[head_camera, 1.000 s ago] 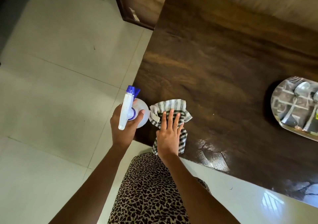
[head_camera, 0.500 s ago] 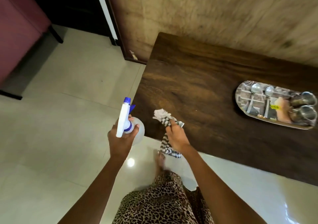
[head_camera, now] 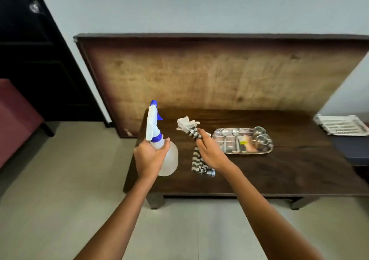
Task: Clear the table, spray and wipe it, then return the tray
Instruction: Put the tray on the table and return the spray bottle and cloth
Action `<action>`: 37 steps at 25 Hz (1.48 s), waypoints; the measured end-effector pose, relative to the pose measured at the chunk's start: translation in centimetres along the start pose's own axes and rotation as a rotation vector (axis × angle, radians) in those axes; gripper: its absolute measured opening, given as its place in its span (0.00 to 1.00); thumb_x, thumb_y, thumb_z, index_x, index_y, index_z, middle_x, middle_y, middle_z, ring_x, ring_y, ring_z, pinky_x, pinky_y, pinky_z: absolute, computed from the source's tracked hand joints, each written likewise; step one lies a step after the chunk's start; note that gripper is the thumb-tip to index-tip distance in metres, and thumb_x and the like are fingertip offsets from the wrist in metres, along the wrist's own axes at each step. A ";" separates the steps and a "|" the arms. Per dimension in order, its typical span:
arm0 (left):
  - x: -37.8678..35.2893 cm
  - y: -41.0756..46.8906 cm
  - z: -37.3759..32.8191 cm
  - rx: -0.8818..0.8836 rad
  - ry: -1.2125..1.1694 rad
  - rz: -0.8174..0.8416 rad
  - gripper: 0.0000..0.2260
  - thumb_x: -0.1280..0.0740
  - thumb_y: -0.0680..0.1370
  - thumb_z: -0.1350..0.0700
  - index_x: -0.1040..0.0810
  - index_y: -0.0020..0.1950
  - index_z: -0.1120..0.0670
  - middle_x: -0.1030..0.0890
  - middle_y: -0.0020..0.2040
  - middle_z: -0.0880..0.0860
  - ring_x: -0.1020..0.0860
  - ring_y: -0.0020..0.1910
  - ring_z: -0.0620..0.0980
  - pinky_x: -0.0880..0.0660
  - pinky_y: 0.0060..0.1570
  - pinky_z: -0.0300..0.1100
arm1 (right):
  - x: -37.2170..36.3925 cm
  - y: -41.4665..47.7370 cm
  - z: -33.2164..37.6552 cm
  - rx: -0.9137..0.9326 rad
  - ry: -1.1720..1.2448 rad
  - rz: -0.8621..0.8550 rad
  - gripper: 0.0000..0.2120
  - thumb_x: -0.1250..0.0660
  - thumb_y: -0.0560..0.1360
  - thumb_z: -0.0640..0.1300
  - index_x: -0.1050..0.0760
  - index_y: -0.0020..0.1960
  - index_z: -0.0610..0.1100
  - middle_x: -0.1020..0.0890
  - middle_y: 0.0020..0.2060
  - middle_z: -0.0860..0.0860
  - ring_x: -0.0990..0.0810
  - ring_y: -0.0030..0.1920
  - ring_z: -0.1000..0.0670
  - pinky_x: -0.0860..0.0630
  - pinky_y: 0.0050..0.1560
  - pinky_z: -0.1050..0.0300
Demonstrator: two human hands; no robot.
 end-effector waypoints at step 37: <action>-71.6 -20.2 -38.9 -0.042 -0.187 0.386 0.16 0.27 0.68 0.44 0.22 0.40 0.56 0.21 0.34 0.50 0.23 0.35 0.47 0.32 0.31 0.38 | 73.0 -6.7 -45.9 -0.343 0.716 -0.719 0.13 0.46 0.79 0.40 0.23 0.54 0.42 0.17 0.49 0.45 0.19 0.49 0.49 0.24 0.53 0.55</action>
Point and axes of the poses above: each hand's wrist, its own y-axis towards the middle knuckle, its own x-axis out of the back of the hand, z = x × y, the point moved 7 cm from there along y, towards the middle knuckle
